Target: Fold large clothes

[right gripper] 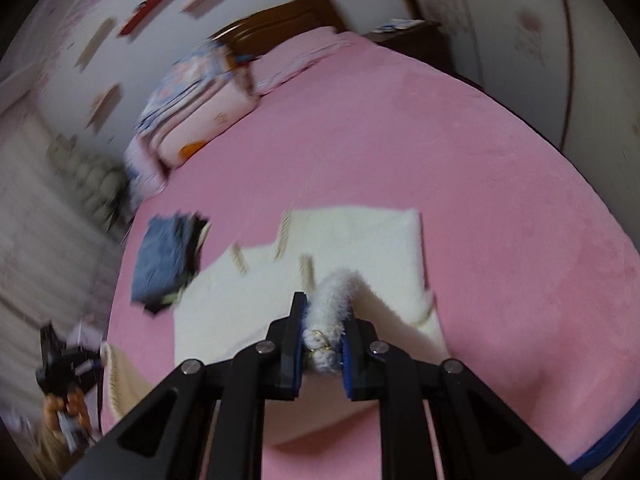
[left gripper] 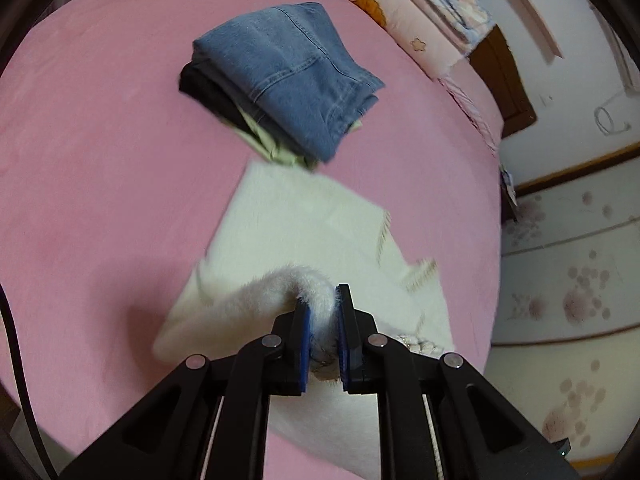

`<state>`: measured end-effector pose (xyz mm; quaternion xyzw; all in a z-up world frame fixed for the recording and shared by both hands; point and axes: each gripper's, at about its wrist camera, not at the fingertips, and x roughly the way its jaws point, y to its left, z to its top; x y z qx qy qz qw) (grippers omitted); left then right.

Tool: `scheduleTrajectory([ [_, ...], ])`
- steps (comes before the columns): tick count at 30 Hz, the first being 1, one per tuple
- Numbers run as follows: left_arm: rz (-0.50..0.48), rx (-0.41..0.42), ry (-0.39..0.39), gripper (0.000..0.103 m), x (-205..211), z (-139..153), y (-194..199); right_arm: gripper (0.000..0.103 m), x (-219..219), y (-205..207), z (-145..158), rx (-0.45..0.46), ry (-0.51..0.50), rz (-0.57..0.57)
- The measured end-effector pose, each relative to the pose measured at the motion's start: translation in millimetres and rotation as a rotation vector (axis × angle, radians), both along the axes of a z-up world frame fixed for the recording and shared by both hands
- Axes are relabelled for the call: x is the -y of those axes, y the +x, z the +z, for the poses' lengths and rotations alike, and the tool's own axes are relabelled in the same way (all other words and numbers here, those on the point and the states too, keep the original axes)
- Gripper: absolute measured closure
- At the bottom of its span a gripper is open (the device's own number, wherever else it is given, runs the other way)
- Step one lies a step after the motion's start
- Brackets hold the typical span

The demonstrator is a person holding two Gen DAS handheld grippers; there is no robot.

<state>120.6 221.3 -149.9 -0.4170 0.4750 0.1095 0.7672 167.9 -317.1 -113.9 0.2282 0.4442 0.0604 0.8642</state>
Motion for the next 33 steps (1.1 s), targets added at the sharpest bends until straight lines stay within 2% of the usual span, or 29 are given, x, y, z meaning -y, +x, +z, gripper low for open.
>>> scheduleTrajectory([
  [3,0.008,-0.035,0.049,0.093,-13.5,-37.5,47.2,0.089,9.9,68.4,-37.6,-0.065,0.005,-0.108],
  [5,-0.033,-0.045,0.085,0.088,-22.2,-70.7,79.6,0.086,14.6,103.5,-67.5,-0.108,0.019,-0.155],
  [6,-0.078,-0.071,0.094,0.086,-21.8,-89.0,96.1,0.082,15.0,122.6,-86.2,-0.131,0.037,-0.166],
  [7,-0.119,-0.113,0.122,0.08,-20.4,-105.1,106.8,0.071,12.3,131.8,-99.1,-0.166,0.025,-0.165],
  [8,-0.138,-0.133,0.16,0.075,-18.7,-112.6,113.6,0.064,7.8,147.4,-114.6,-0.207,-0.052,-0.188],
  [9,-0.16,-0.125,0.201,0.061,-16.6,-117.4,117.3,0.056,3.9,157.0,-123.6,-0.228,-0.099,-0.188],
  [10,-0.173,-0.107,0.218,0.047,-15.8,-118.0,119.3,0.056,1.5,163.2,-131.7,-0.231,-0.112,-0.17],
  [11,-0.184,-0.085,0.226,0.041,-17.0,-118.4,119.4,0.056,1.6,165.5,-136.4,-0.223,-0.11,-0.153],
  [12,-0.188,-0.07,0.227,0.037,-18.9,-117.5,118.8,0.056,1.2,167.8,-140.0,-0.209,-0.117,-0.131],
  [15,-0.206,0.005,0.215,0.036,-28.6,-115.4,114.3,0.056,2.9,166.6,-143.5,-0.174,-0.165,-0.07],
  [18,-0.299,0.024,0.2,0.037,-28.2,-124.7,116.1,0.056,2.9,166.2,-158.5,-0.182,-0.236,0.009],
  [21,-0.369,0.022,0.234,0.038,-19.5,-136.4,120.2,0.056,5.0,172.5,-172.2,-0.198,-0.259,0.033],
  [26,-0.405,0.024,0.297,0.041,-7.5,-146.2,140.6,0.056,-13.5,197.6,-181.4,-0.175,-0.281,0.08],
  [28,-0.408,0.007,0.331,0.062,-4.8,-152.2,148.4,0.056,-22.1,205.5,-187.7,-0.191,-0.3,0.105],
  [29,-0.409,-0.015,0.357,0.067,-4.2,-156.2,151.3,0.056,-28.2,210.2,-194.8,-0.214,-0.312,0.118],
  [31,-0.422,-0.042,0.391,0.086,-2.0,-162.2,155.0,0.057,-39.1,217.6,-203.0,-0.236,-0.333,0.125],
  [32,-0.435,-0.037,0.401,0.09,0.5,-161.7,155.1,0.061,-42.6,218.2,-204.1,-0.232,-0.34,0.124],
  [33,-0.444,-0.032,0.421,0.093,3.9,-159.1,154.5,0.081,-43.7,217.6,-203.8,-0.232,-0.321,0.133],
])
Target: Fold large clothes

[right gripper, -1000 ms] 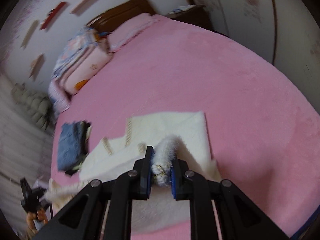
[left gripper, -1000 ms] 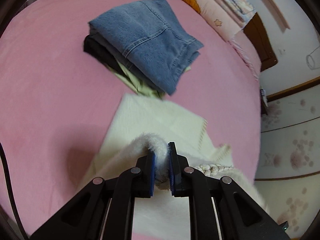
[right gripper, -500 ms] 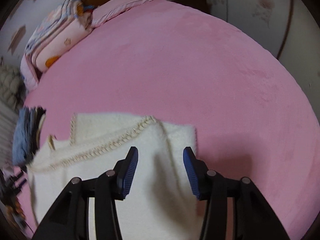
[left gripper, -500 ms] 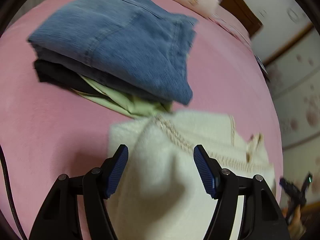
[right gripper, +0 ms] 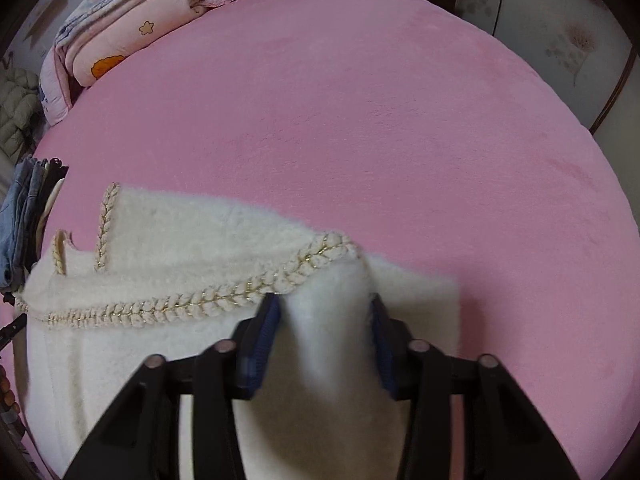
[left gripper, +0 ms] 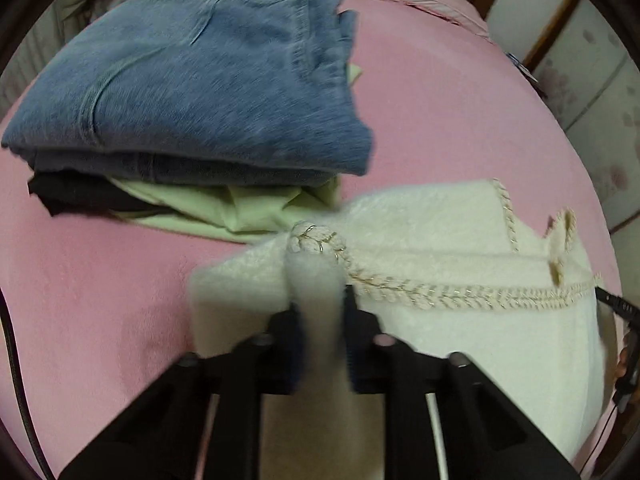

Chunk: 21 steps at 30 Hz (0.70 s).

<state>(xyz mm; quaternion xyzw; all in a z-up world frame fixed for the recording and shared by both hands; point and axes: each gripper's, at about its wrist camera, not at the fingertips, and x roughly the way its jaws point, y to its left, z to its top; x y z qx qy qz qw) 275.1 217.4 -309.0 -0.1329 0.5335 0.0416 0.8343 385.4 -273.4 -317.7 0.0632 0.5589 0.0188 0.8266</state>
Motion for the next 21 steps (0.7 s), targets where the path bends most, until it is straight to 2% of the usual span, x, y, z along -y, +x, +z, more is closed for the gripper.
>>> scheduleTrajectory([
  [1,-0.013,0.021,0.046,0.094,5.7,6.8,-1.5,0.092,-1.9,-0.6,0.4,-0.006,0.007,0.005],
  [4,0.02,0.098,0.108,0.094,13.0,28.0,-7.9,0.095,-5.2,-10.5,20.8,0.073,-0.021,0.019],
  [7,0.069,0.157,0.107,0.095,13.9,43.8,-11.3,0.096,3.4,-18.2,46.0,0.169,0.012,-0.038],
  [9,0.094,0.173,0.119,0.095,14.5,42.4,-6.7,0.096,7.1,-17.3,52.7,0.206,0.018,-0.062],
  [12,0.126,0.148,0.139,0.095,12.4,23.3,0.1,0.096,2.8,-6.2,35.4,0.18,-0.015,-0.063],
  [15,0.136,0.071,0.157,0.093,14.6,-12.4,8.7,0.095,-9.0,2.9,-2.0,0.099,-0.071,-0.075],
  [16,0.141,0.065,0.16,0.091,14.9,-17.0,10.6,0.093,-10.3,3.2,-12.2,0.074,-0.083,-0.083],
  [18,0.143,0.053,0.169,0.087,16.5,-15.2,13.2,0.088,-17.0,4.2,-12.2,0.074,-0.13,-0.098],
  [20,0.132,0.021,0.194,0.073,17.2,-5.6,14.2,0.088,-23.7,4.5,-3.8,0.065,-0.153,-0.106],
  [21,0.126,0.007,0.194,0.056,17.5,-0.9,15.1,0.087,-27.5,2.8,4.2,0.073,-0.16,-0.095],
])
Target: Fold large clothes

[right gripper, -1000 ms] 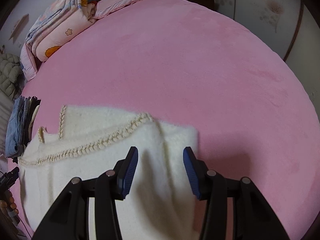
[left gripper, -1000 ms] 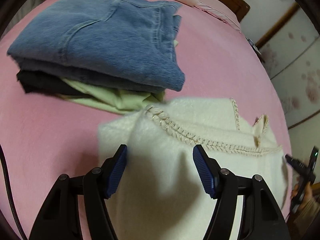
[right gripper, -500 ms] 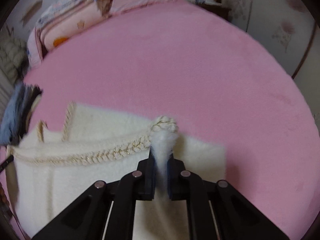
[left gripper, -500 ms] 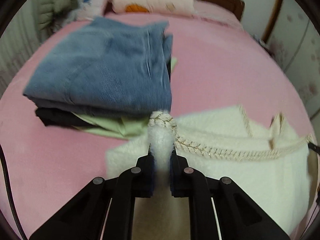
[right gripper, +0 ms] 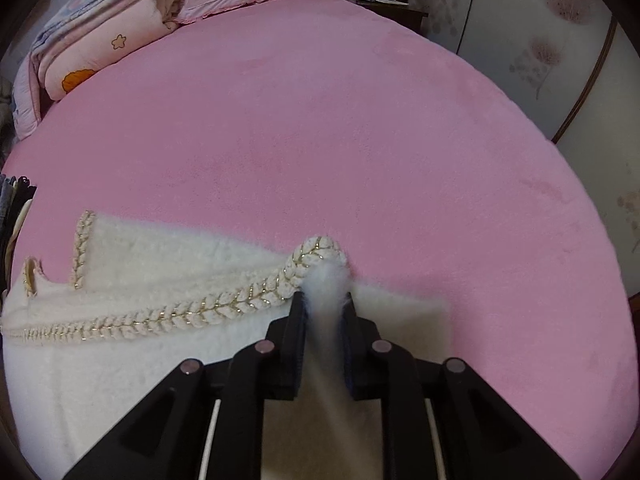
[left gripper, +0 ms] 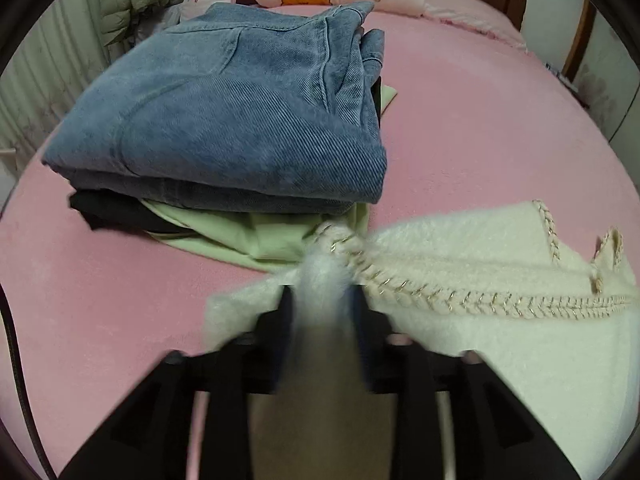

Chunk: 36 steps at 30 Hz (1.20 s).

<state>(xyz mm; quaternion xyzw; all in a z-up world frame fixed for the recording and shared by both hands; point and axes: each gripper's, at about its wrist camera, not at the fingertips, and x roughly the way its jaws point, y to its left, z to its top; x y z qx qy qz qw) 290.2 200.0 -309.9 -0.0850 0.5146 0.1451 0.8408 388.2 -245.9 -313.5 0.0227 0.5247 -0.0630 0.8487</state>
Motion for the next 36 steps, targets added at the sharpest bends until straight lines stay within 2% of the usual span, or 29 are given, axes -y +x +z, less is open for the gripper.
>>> scheduleTrajectory([
  [1,-0.006,-0.017,-0.009,0.04,-1.0,9.2,-2.4,0.086,-3.7,-2.0,8.8,0.011,0.001,0.011],
  [3,-0.006,-0.001,-0.014,0.031,-2.2,32.0,-11.6,0.083,-2.7,-13.8,34.3,0.046,0.003,0.031],
  [5,-0.005,0.031,-0.027,0.024,-2.8,58.4,-22.5,0.08,-7.5,-27.8,62.0,0.087,0.065,0.04],
  [7,-0.006,0.056,-0.043,0.015,-0.9,85.7,-33.8,0.071,-11.1,-44.8,85.3,0.121,0.14,0.036],
  [9,-0.01,0.089,-0.041,0.014,5.5,114.9,-43.6,0.062,-19.5,-60.4,110.0,0.142,0.187,0.016],
  [11,0.003,0.123,-0.014,0.014,15.5,144.2,-56.7,0.061,-30.3,-73.9,132.9,0.158,0.227,0.019],
  [13,0.023,0.158,-0.016,0.007,23.6,164.8,-72.2,0.06,-42.6,-89.9,153.9,0.188,0.267,0.029],
  [18,0.059,0.174,-0.122,0.004,41.2,185.1,-106.8,0.056,-80.4,-120.3,181.4,0.222,0.264,0.138],
  [21,0.05,0.19,-0.183,0.004,58.2,181.7,-130.4,0.056,-102.9,-141.3,178.8,0.218,0.201,0.226],
  [23,0.024,0.195,-0.174,0.004,75.6,170.6,-142.0,0.056,-116.0,-157.7,167.7,0.205,0.163,0.275],
  [27,-0.039,0.178,-0.08,0.004,113.7,131.5,-158.2,0.059,-133.0,-181.7,128.7,0.142,0.202,0.351],
  [29,-0.07,0.146,-0.047,0.005,128.3,103.7,-164.0,0.069,-141.4,-192.7,106.4,0.115,0.185,0.382],
  [31,-0.056,0.092,-0.017,0.008,133.8,72.1,-168.8,0.081,-149.2,-201.6,76.3,0.059,0.179,0.417],
  [32,-0.049,0.074,-0.006,0.008,133.1,60.9,-170.3,0.083,-151.4,-204.4,58.3,0.027,0.174,0.433],
  [34,-0.011,0.02,0.095,0.008,125.1,34.4,-173.0,0.084,-154.0,-208.5,25.9,-0.018,0.121,0.451],
  [35,0.021,-0.016,0.147,0.008,116.9,22.8,-173.5,0.085,-153.6,-210.4,15.5,-0.023,0.083,0.453],
  [36,0.048,-0.035,0.154,0.008,106.5,14.9,-175.6,0.088,-149.5,-212.3,8.8,-0.014,0.051,0.449],
])
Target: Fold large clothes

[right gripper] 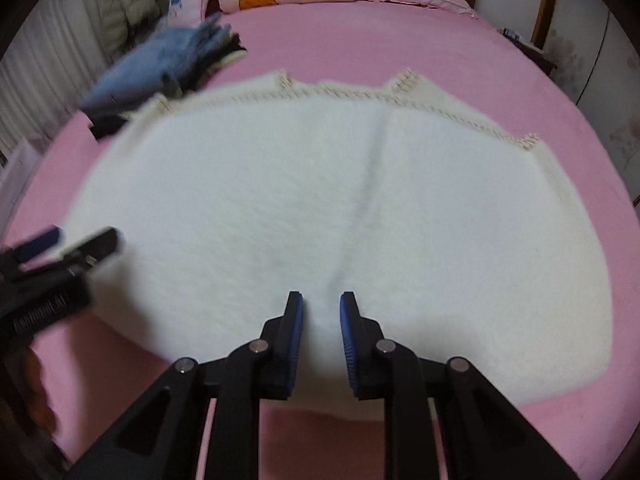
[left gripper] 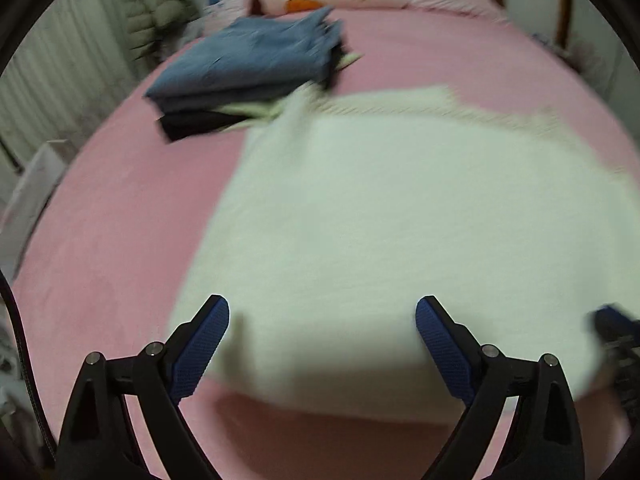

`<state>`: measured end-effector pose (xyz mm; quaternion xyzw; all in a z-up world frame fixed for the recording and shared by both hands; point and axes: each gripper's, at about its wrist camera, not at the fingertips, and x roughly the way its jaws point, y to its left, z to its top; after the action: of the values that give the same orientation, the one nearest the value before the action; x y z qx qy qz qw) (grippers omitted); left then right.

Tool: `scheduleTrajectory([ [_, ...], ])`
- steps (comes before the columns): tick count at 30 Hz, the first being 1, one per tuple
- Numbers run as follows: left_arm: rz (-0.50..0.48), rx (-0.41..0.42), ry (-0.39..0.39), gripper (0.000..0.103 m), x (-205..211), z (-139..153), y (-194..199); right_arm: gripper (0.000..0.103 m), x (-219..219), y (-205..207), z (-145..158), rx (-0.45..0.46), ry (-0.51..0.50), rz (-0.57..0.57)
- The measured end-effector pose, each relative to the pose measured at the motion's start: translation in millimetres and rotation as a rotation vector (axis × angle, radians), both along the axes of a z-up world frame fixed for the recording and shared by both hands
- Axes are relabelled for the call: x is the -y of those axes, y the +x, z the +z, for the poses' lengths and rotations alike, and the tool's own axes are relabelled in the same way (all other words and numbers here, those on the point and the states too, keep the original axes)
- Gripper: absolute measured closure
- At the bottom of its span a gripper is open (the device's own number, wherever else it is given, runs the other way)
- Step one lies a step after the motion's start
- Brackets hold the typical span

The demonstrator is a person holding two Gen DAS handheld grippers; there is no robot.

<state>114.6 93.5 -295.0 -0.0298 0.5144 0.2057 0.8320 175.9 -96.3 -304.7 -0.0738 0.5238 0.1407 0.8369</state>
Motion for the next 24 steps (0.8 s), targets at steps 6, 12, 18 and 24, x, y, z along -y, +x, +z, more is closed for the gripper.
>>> scheduleTrajectory([
  [6,0.039,0.027,-0.006,0.006,-42.2,-9.3,-16.5,0.09,73.0,6.0,1.2,0.088,-0.137,-0.17],
  [12,0.063,0.03,-0.032,0.003,-56.0,-16.0,-20.2,0.09,165.8,5.8,-11.1,0.08,-0.253,-0.319],
  [18,0.113,0.019,-0.056,0.003,-58.5,-15.8,-19.0,0.09,160.2,9.0,-13.7,0.062,-0.306,-0.318],
  [24,0.134,-0.048,-0.115,0.003,-62.8,3.2,-14.7,0.09,157.8,8.6,3.6,0.021,-0.201,-0.386],
])
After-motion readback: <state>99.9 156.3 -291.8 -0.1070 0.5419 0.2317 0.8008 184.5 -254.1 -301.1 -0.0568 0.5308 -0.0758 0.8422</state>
